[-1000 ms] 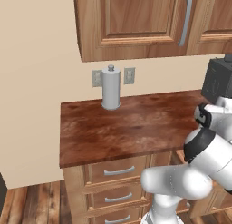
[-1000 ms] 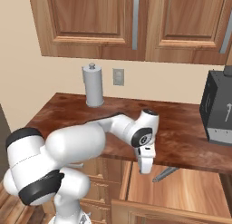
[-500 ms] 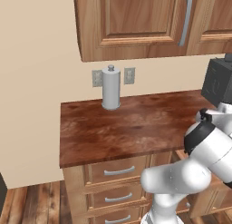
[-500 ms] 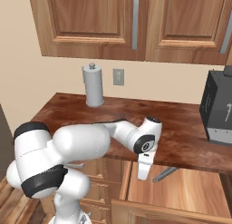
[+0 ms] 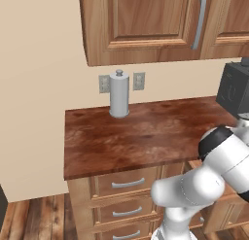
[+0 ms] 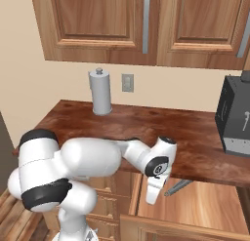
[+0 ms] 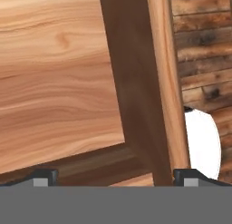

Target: Take the tongs from the drawer on the right and place them on the dining counter next to the tray containing the hot dog.

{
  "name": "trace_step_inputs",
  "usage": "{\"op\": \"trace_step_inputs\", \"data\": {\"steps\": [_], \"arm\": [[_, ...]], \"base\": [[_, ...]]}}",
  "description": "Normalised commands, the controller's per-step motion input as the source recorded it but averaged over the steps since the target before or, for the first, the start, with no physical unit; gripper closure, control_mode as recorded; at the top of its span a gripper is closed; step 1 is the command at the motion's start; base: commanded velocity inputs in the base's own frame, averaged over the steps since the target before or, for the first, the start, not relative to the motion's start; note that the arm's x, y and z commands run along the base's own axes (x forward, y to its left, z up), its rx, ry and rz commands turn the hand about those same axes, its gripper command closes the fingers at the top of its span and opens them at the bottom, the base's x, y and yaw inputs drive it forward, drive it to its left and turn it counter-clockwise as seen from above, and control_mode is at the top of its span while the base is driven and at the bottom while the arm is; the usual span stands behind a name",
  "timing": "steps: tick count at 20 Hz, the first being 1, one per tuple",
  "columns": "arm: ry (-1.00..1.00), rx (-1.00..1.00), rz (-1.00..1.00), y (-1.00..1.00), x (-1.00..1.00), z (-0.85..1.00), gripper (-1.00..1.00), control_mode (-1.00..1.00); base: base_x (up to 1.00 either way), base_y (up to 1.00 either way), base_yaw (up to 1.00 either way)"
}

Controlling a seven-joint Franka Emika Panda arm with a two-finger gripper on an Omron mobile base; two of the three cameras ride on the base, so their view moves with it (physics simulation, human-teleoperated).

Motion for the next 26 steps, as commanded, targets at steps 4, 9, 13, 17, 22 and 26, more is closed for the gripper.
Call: {"op": "trace_step_inputs", "data": {"steps": [4,9,13,17,22,26], "arm": [[0.00,-0.10,-0.04,0.00,-0.19,-0.28,-1.00,-1.00],[0.00,-0.09,0.00,0.00,0.00,-0.16,-1.00,-1.00],[0.00,-0.05,0.00,-0.01,-0.11,-0.15,-1.00,-1.00],[0.00,-0.02,-0.01,-0.10,-0.16,-0.21,-1.00,-1.00],[0.00,0.00,-0.02,-0.13,-0.09,-0.18,-1.00,-1.00],[0.00,0.00,-0.03,-0.14,-0.04,-0.14,-1.00,-1.00]], "base": [[0.00,0.00,0.00],[0.00,0.00,0.00],[0.00,0.00,0.00],[0.00,0.00,0.00],[0.00,0.00,0.00],[0.00,0.00,0.00]]}}
